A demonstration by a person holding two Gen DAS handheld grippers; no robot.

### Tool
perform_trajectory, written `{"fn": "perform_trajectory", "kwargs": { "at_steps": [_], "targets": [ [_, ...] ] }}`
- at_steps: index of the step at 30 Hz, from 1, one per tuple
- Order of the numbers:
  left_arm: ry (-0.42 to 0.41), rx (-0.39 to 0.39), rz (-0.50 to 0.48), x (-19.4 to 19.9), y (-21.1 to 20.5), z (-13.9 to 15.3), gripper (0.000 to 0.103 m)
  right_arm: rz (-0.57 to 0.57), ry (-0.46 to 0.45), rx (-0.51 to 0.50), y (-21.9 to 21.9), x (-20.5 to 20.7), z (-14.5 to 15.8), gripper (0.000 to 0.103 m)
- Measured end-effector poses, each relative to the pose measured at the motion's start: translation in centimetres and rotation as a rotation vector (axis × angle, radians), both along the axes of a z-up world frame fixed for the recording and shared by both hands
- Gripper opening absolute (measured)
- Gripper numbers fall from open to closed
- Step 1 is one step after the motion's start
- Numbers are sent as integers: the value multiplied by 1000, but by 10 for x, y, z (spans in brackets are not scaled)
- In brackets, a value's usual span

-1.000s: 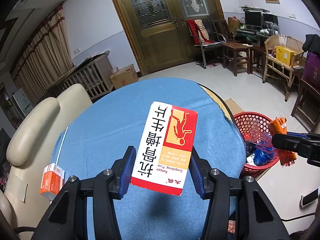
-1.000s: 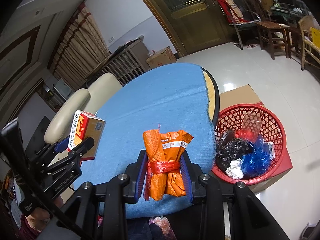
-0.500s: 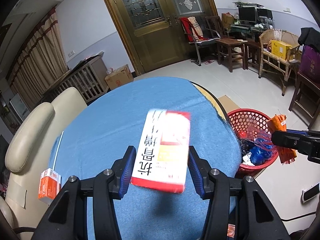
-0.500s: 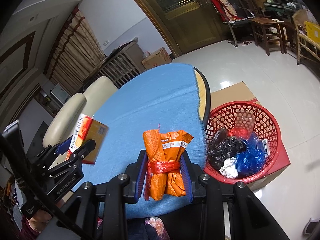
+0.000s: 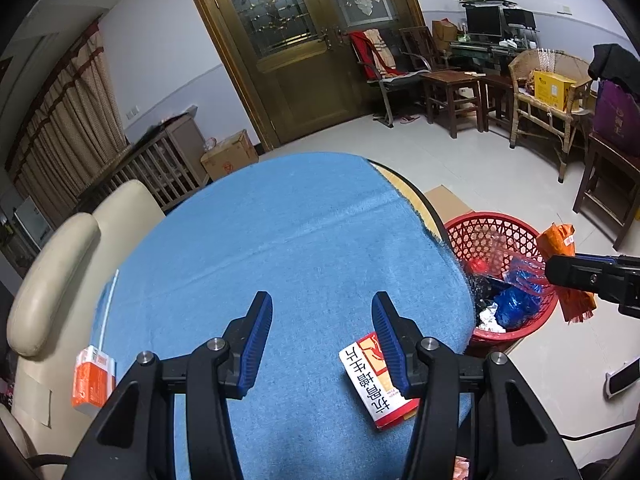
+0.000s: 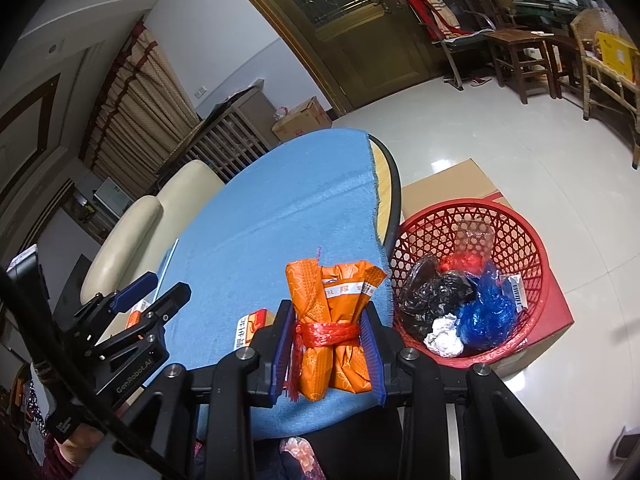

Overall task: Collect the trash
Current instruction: 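Lower the orange bundle and medicine box into the red basket with both tools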

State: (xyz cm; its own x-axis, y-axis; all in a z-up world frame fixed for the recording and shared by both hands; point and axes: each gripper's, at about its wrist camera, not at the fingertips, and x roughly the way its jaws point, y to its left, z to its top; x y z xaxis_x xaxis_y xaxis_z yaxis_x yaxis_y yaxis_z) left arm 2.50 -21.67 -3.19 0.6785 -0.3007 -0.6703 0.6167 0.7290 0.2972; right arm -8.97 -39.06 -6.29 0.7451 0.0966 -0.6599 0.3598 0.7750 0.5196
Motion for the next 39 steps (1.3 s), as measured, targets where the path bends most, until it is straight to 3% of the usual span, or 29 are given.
{"fn": "perform_trajectory", "kwargs": {
  "at_steps": [5,11,13,16,19,23,25,28,34,39],
  "targets": [
    [103,-28,-6,10,4,-12,53,-6,12,-10,0,1,-3,35],
    [330,-77,17,26,14,-48,57,-20,17,-10,-5,-1,-8,35],
    [367,-80,14,25,11,-58,63,-20,21,-7,-6,-1,-10,35],
    [409,-76,-16,17,2,-68,64,-17,25,-6,-5,0,-12,35],
    [396,-48,-40,9,-8,-74,71,-19,28,3,-8,0,-15,35],
    [375,-17,-44,6,-11,-83,71,-23,30,7,-10,-1,-18,35],
    [367,-10,-38,7,-10,-87,60,-25,31,10,-11,-2,-19,35],
    [365,-32,-38,10,-9,-87,55,-29,31,14,-13,-2,-20,35],
    [332,-40,-59,7,-14,-76,52,-33,25,17,-15,-4,-19,35],
    [252,-38,-86,-2,-26,-54,52,-53,11,16,-21,-9,-14,35]
  ]
}}
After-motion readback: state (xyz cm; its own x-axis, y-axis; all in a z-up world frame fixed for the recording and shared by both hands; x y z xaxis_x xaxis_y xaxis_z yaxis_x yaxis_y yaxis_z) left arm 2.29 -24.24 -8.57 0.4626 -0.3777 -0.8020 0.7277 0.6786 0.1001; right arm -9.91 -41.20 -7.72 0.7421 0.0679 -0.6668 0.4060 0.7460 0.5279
